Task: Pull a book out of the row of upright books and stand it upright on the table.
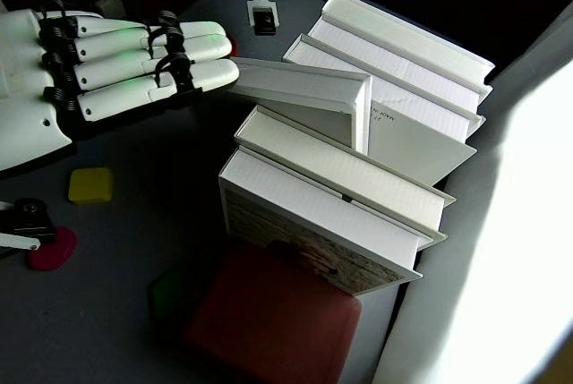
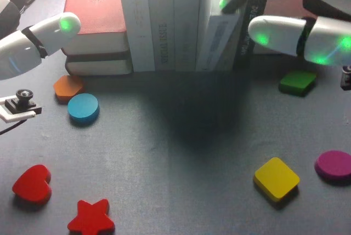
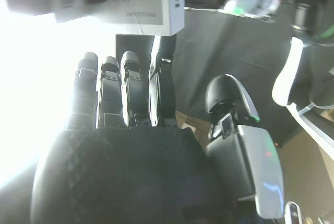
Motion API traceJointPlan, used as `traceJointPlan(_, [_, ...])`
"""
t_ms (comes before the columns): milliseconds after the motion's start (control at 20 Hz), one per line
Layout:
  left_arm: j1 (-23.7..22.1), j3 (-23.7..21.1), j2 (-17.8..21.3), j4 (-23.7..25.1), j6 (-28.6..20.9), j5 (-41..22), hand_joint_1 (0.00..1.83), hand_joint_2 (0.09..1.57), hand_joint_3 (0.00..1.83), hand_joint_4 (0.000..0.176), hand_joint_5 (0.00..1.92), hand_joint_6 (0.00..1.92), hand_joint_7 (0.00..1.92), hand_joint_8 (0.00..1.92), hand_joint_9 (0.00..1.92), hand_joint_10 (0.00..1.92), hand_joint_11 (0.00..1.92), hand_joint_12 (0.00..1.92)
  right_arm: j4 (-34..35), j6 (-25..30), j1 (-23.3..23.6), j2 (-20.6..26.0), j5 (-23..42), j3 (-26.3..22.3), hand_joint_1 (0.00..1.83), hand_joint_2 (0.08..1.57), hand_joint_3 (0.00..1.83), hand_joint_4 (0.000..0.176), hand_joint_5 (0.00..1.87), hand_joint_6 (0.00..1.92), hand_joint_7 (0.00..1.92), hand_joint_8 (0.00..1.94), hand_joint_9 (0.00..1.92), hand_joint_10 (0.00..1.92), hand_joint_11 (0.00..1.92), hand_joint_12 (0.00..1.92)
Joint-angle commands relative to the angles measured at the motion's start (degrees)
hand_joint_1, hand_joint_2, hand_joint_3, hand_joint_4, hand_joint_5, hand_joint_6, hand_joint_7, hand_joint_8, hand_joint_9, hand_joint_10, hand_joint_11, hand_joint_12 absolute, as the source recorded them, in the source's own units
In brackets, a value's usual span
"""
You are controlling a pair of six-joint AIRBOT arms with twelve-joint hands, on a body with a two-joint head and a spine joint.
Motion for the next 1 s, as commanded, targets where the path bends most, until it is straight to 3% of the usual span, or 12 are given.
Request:
traceJointPlan(0, [-0.45, -0.1, 0.17, -1.58, -0.35, -7.19, 0.36, 1.35, 0.0, 0.056, 0.17, 0.0, 0.01, 0.0, 0.0, 0.0, 0.0, 0.15, 1.85, 0.58, 0.39, 0.05, 7.9, -0.25, 0.0, 1.48, 0.0, 0.0, 0.6, 0.71, 0.14, 0.01, 0.0, 0.0, 0.0, 0.0])
traceJointPlan(200, [-0.43, -0.1, 0.16, -1.66, -0.35, -7.33, 0.36, 1.35, 0.0, 0.047, 0.16, 0.0, 0.0, 0.0, 0.0, 0.0, 0.0, 0.12, 1.29, 0.99, 0.32, 0.23, 8.27, -0.32, 0.0, 1.5, 0.0, 0.0, 0.51, 0.65, 0.12, 0.0, 0.0, 0.0, 0.0, 0.0])
traceJointPlan(250, [-0.39, -0.09, 0.16, -1.73, -0.35, -7.32, 0.32, 1.36, 0.0, 0.054, 0.16, 0.0, 0.0, 0.0, 0.0, 0.0, 0.0, 0.14, 1.29, 0.99, 0.32, 0.42, 8.31, -0.3, 0.0, 1.47, 0.0, 0.0, 0.17, 0.28, 0.07, 0.0, 0.0, 0.0, 0.0, 0.0])
traceJointPlan(350, [-0.39, -0.09, 0.14, -1.83, -0.34, -7.35, 0.35, 1.35, 0.0, 0.051, 0.17, 0.0, 0.02, 0.0, 0.0, 0.0, 0.0, 0.18, 1.3, 0.99, 1.22, 1.58, 8.35, -0.25, 0.25, 1.48, 0.0, 0.092, 0.01, 0.01, 0.0, 0.0, 0.0, 0.0, 0.0, 0.0])
traceJointPlan(600, [-0.28, 0.06, 0.02, -2.16, -0.3, -7.28, 0.36, 1.35, 0.0, 0.05, 0.17, 0.0, 0.03, 0.0, 0.0, 0.0, 0.0, 0.24, -1.38, 0.84, 3.25, 4.26, 5.52, -0.17, 0.39, 1.39, 0.0, 0.114, 0.0, 0.0, 0.0, 0.0, 0.0, 0.0, 0.0, 0.0])
traceJointPlan(650, [-0.18, 0.06, 0.03, -2.23, -0.3, -7.31, 0.36, 1.36, 0.0, 0.045, 0.16, 0.0, 0.03, 0.0, 0.0, 0.0, 0.0, 0.25, -2.44, 0.81, 4.3, 4.38, 4.07, -0.11, 0.83, 1.29, 0.0, 0.139, 0.0, 0.0, 0.0, 0.0, 0.0, 0.0, 0.0, 0.0])
traceJointPlan(700, [-0.06, 0.06, 0.05, -2.33, -0.3, -7.31, 0.37, 1.36, 0.0, 0.04, 0.17, 0.0, 0.03, 0.0, 0.0, 0.0, 0.0, 0.25, -4.96, 0.82, 6.91, 4.4, 0.98, 0.03, 1.04, 1.22, 0.0, 0.146, 0.0, 0.0, 0.0, 0.0, 0.0, 0.0, 0.0, 0.0])
traceJointPlan(750, [-0.03, 0.09, 0.03, -2.37, -0.3, -7.31, 0.36, 1.36, 0.0, 0.043, 0.16, 0.0, 0.03, 0.0, 0.0, 0.0, 0.0, 0.25, -7.59, 0.84, 9.03, 4.4, -1.82, 0.02, 1.03, 1.21, 0.0, 0.175, 0.0, 0.0, 0.0, 0.0, 0.0, 0.0, 0.0, 0.0])
traceJointPlan(800, [0.06, 0.14, 0.02, -2.45, -0.3, -7.31, 0.34, 1.35, 0.0, 0.062, 0.17, 0.0, 0.04, 0.0, 0.01, 0.0, 0.0, 0.37, -12.17, 1.31, 12.35, 4.38, -6.17, -0.18, 0.99, 1.23, 0.0, 0.176, 0.0, 0.0, 0.0, 0.0, 0.0, 0.0, 0.02, 0.01])
traceJointPlan(850, [0.11, 0.15, 0.01, -2.49, -0.3, -7.31, 0.34, 1.35, 0.0, 0.071, 0.18, 0.0, 0.05, 0.0, 0.01, 0.0, 0.0, 0.45, -14.61, 1.61, 14.39, 4.37, -8.69, -0.43, 1.21, 1.14, 0.0, 0.098, 0.0, 0.0, 0.0, 0.0, 0.0, 0.0, 0.0, 0.0])
traceJointPlan(900, [0.25, 0.14, 0.01, -2.6, -0.3, -7.31, 0.33, 1.35, 0.0, 0.072, 0.19, 0.0, 0.05, 0.0, 0.02, 0.0, 0.0, 0.5, -18.99, 2.24, 17.46, 4.37, -12.38, -0.99, 1.28, 1.09, 0.0, 0.078, 0.0, 0.0, 0.0, 0.0, 0.0, 0.0, 0.0, 0.0])
traceJointPlan(950, [0.39, 0.1, 0.0, -2.72, -0.3, -7.33, 0.33, 1.35, 0.0, 0.073, 0.19, 0.0, 0.06, 0.0, 0.03, 0.01, 0.0, 0.61, -22.3, 2.84, 19.46, 4.38, -14.57, -1.39, 1.25, 1.06, 0.0, 0.074, 0.0, 0.0, 0.0, 0.0, 0.0, 0.0, 0.0, 0.0])
